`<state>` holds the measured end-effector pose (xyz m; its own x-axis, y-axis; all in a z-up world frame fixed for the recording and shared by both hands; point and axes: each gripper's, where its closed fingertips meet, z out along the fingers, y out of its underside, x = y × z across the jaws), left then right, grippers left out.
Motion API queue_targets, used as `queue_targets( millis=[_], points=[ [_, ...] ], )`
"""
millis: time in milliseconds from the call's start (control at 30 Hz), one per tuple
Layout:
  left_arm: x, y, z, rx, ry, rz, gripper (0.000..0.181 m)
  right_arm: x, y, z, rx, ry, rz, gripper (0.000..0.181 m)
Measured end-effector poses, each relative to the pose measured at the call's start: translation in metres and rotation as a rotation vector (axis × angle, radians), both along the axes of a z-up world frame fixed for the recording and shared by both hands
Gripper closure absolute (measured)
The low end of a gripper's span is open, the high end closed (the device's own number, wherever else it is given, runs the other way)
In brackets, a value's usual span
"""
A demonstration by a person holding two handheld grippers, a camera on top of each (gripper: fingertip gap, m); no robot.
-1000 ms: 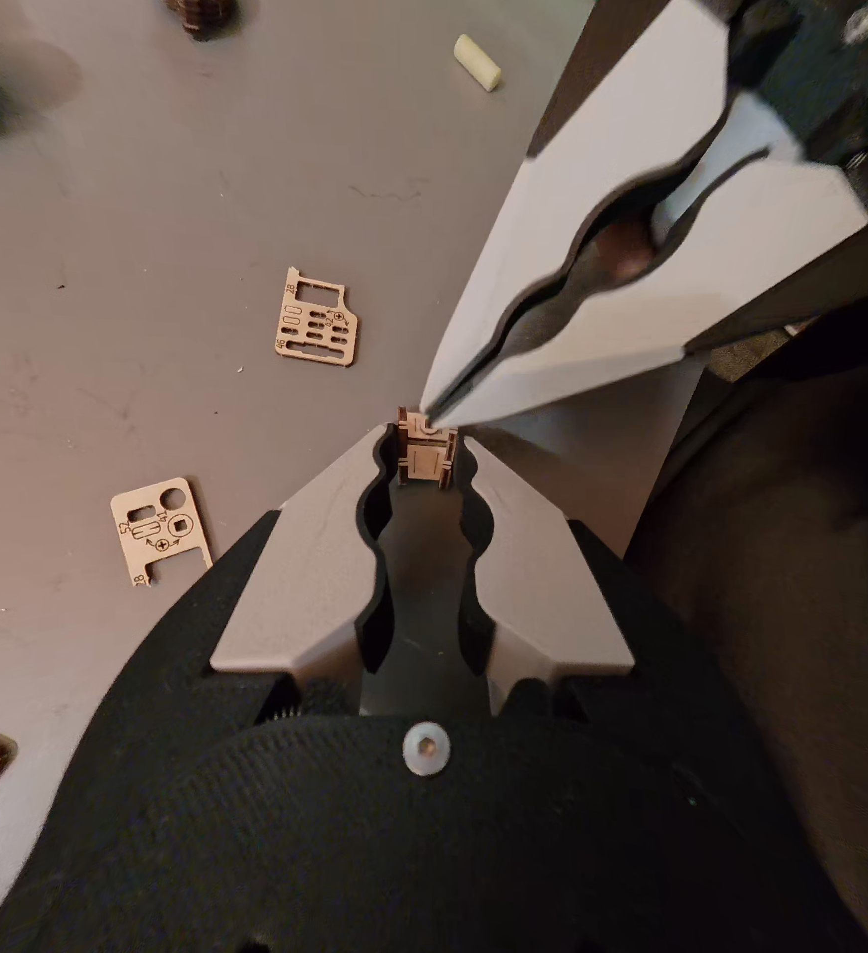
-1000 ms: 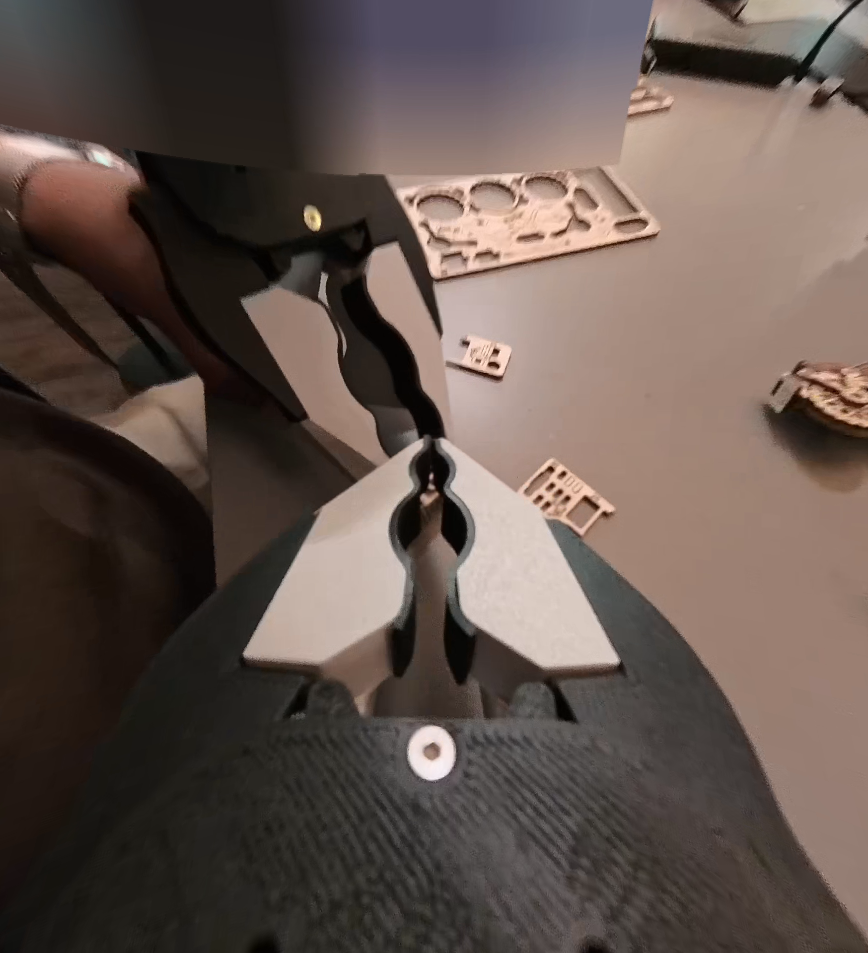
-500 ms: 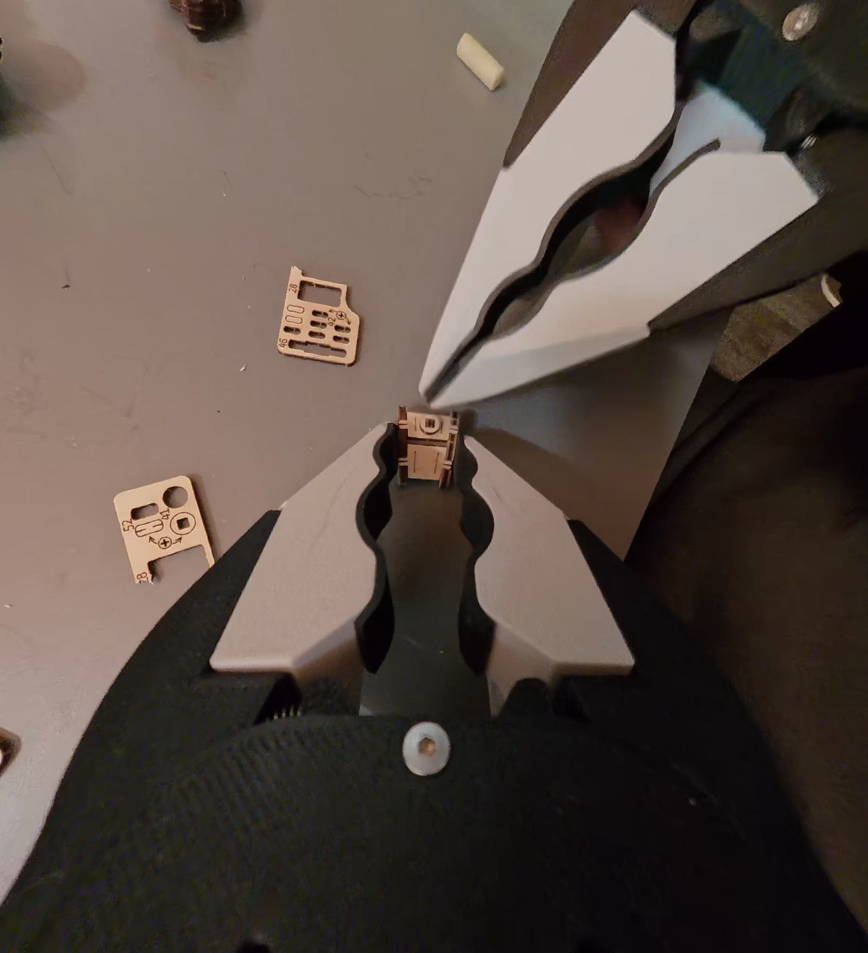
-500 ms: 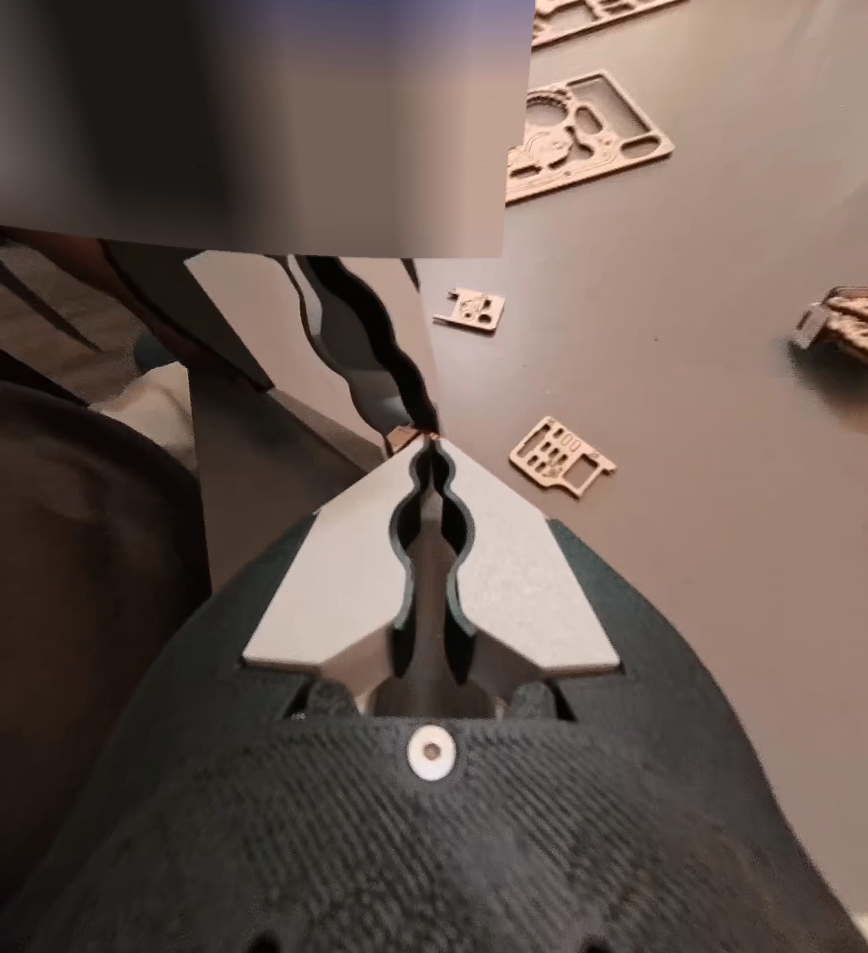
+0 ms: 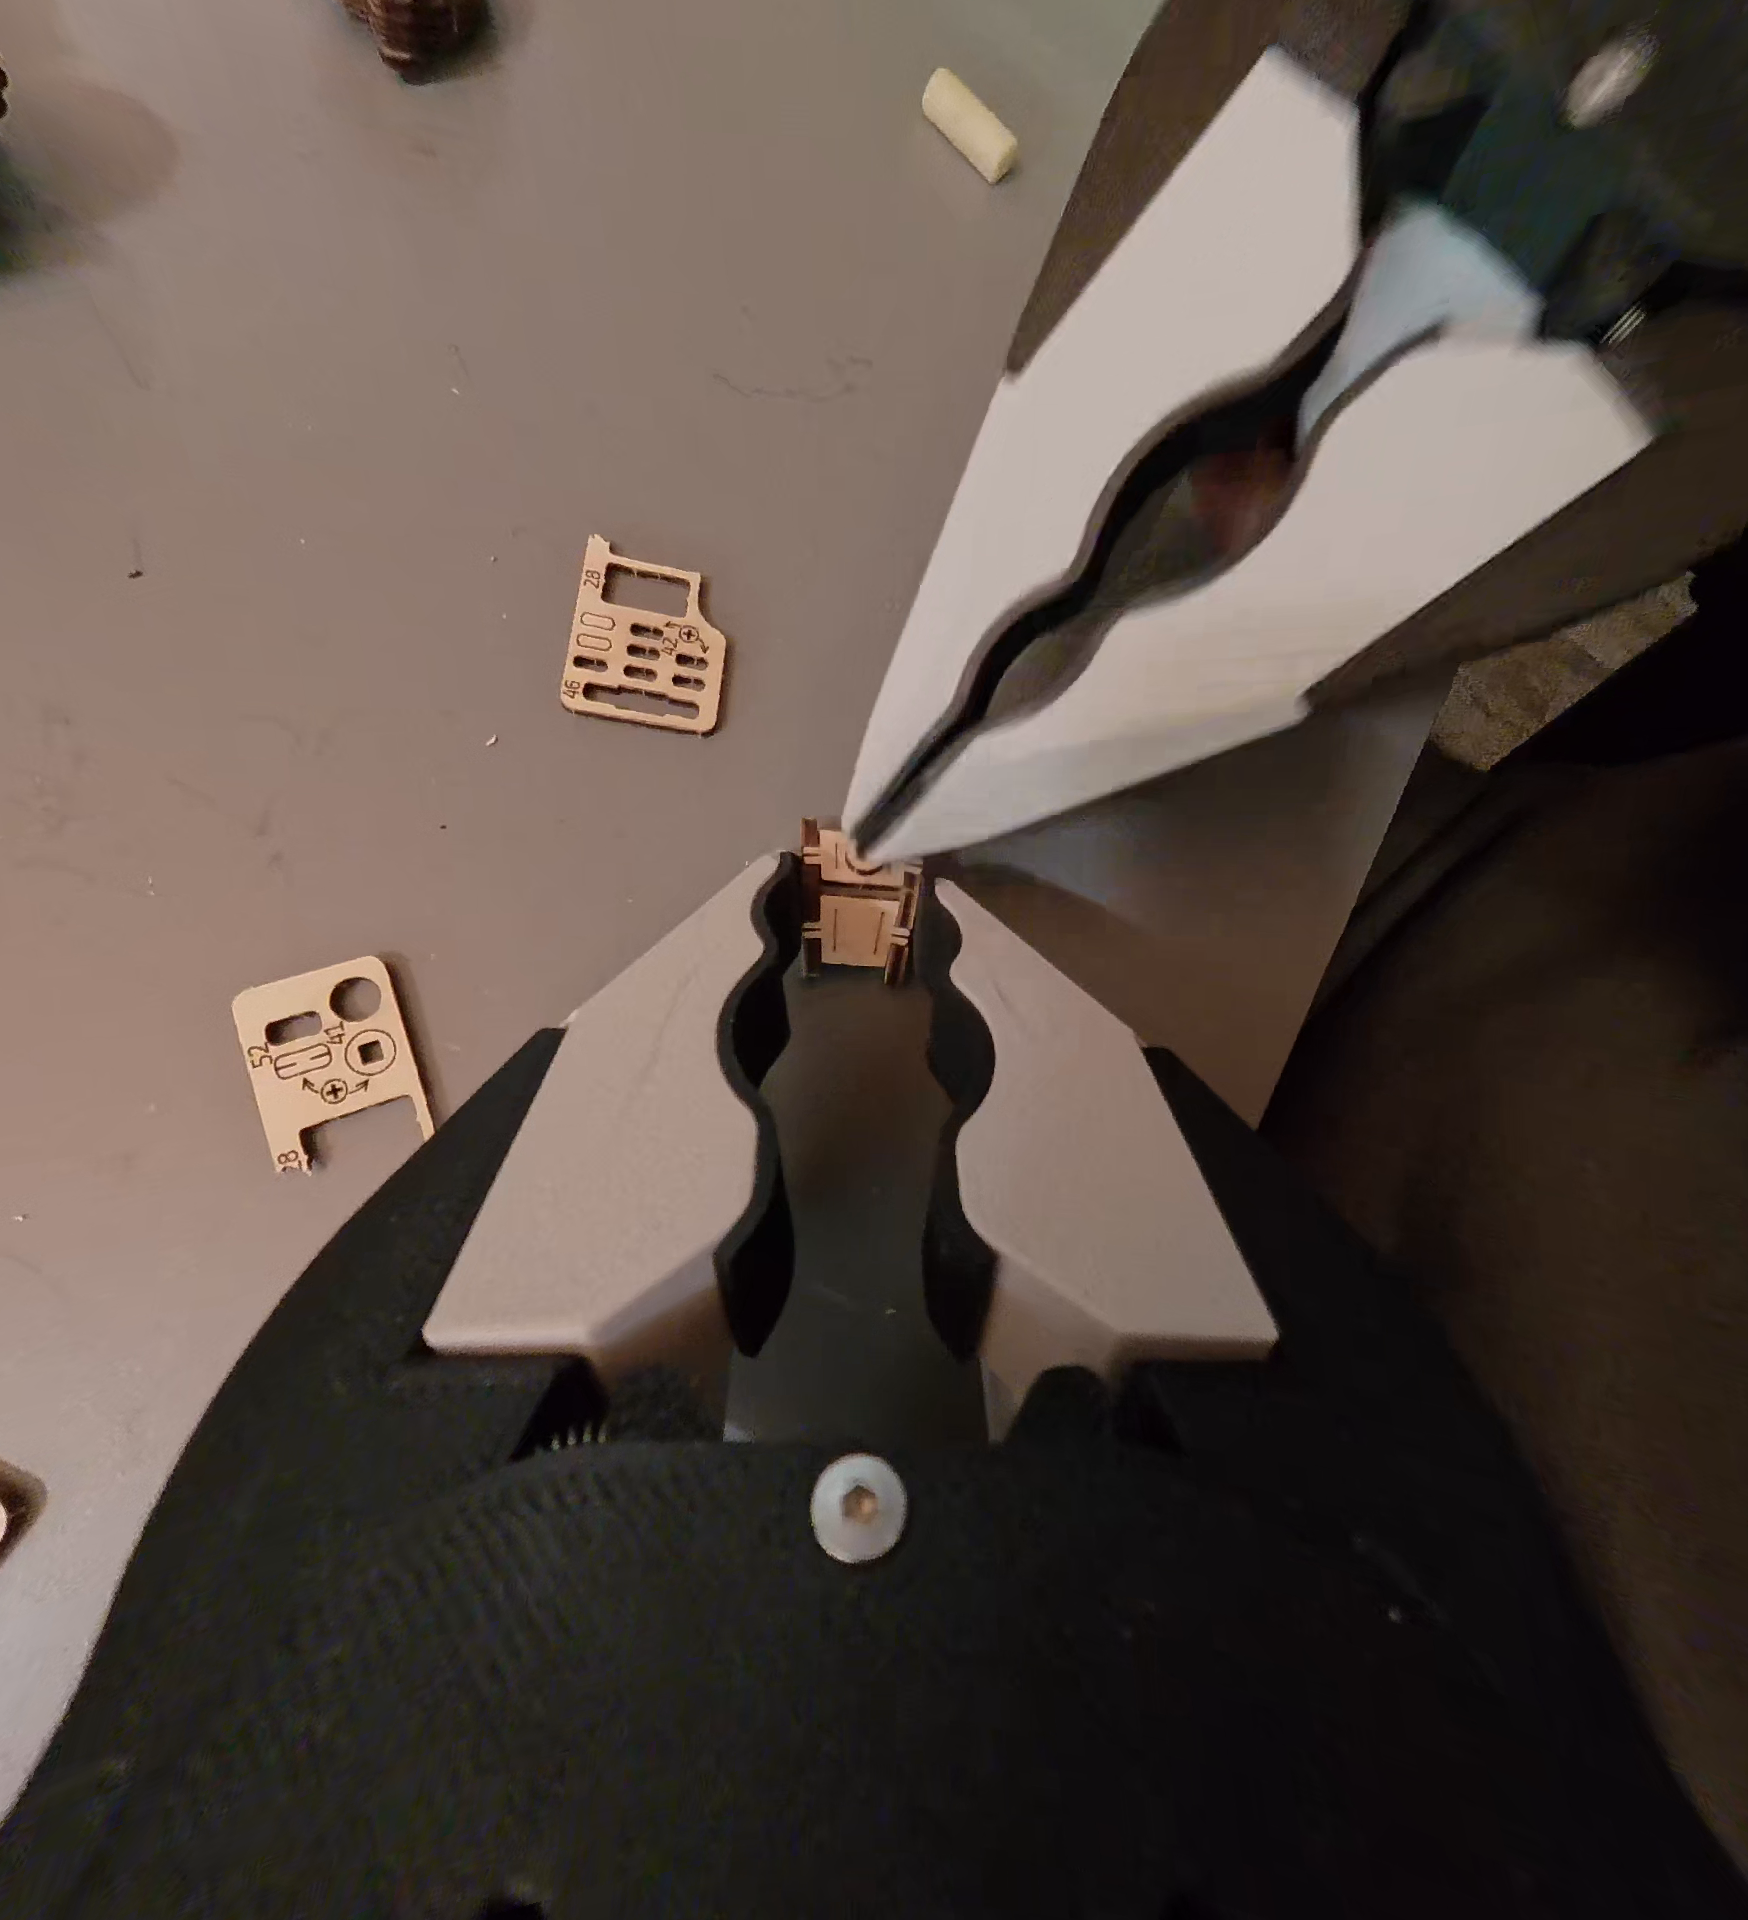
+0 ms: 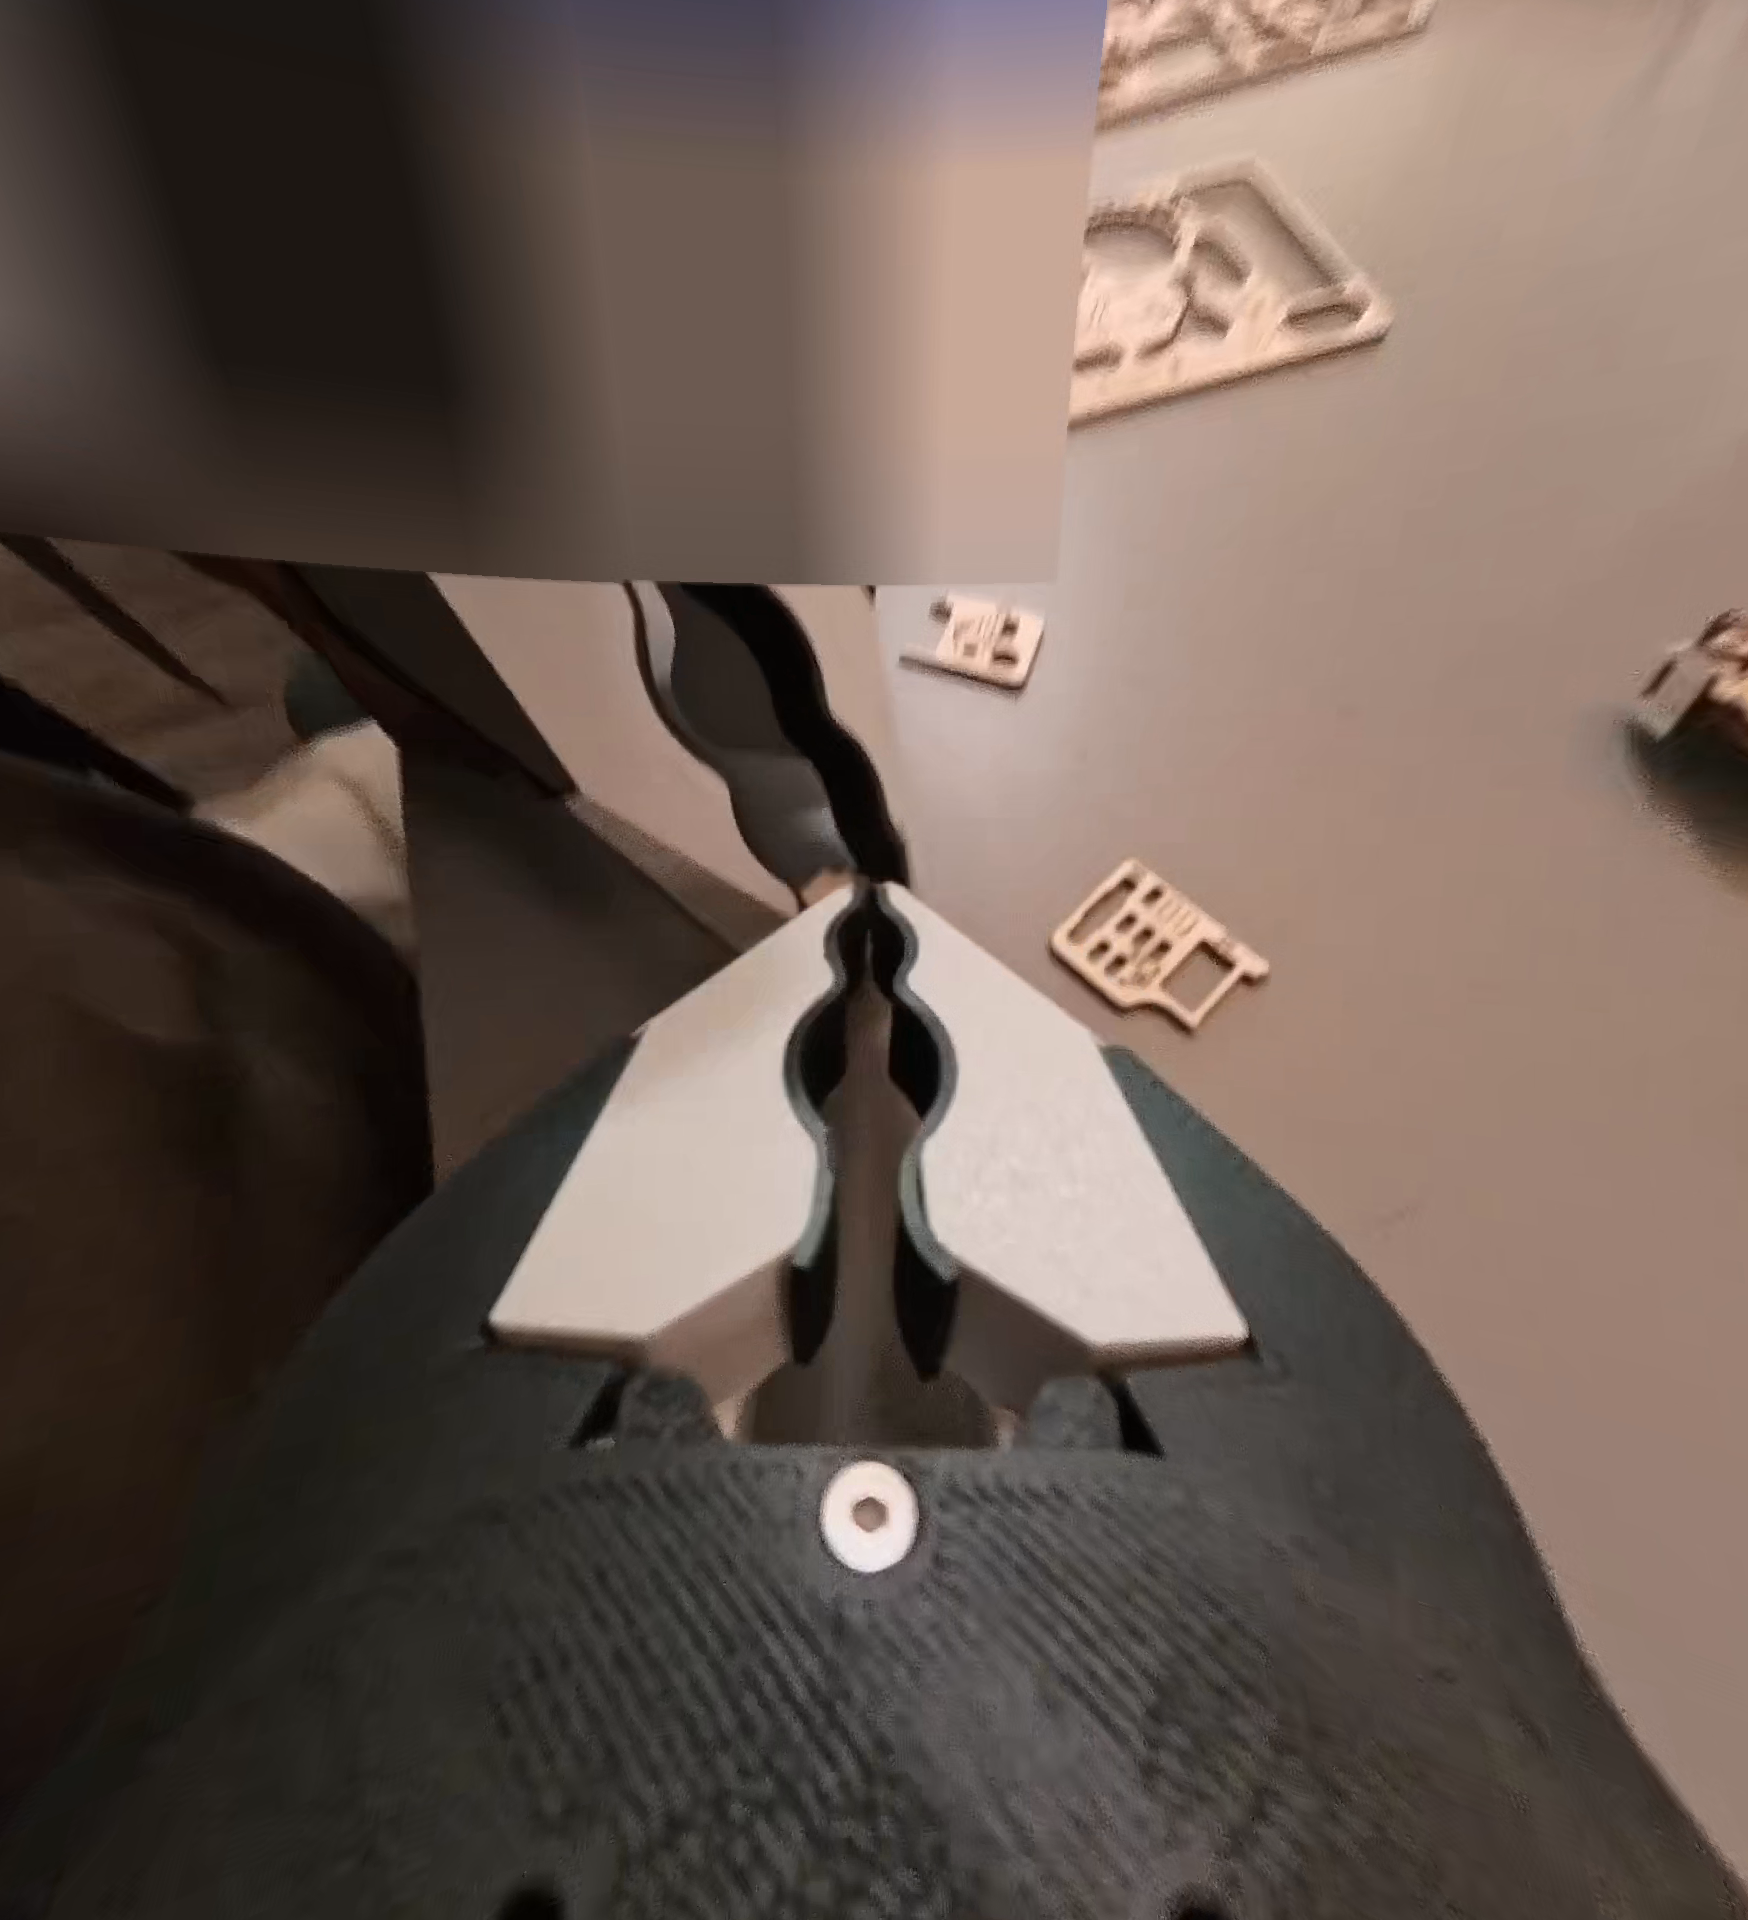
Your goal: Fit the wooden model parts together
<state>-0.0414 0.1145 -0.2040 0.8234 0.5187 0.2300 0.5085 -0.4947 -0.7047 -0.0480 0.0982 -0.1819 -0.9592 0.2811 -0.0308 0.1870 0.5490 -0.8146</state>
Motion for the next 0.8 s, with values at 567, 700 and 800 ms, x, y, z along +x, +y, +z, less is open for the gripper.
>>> queue_targets(
  millis=[567, 700, 800],
  points=[
    [0.000, -0.001, 0.000, -0.011, 0.012, 0.003, 0.160, 0.000, -0.002, -0.002, 0.021, -0.007, -0.002, 0.181],
    [0.000, -0.001, 0.000, -0.008, 0.010, 0.003, 0.160, -0.010, 0.001, 0.026, -0.071, 0.082, -0.049, 0.181],
    [0.000, -0.001, 0.000, -0.002, 0.003, 0.003, 0.160, -0.015, 0.005, 0.028, -0.114, 0.069, -0.070, 0.181]
  ],
)
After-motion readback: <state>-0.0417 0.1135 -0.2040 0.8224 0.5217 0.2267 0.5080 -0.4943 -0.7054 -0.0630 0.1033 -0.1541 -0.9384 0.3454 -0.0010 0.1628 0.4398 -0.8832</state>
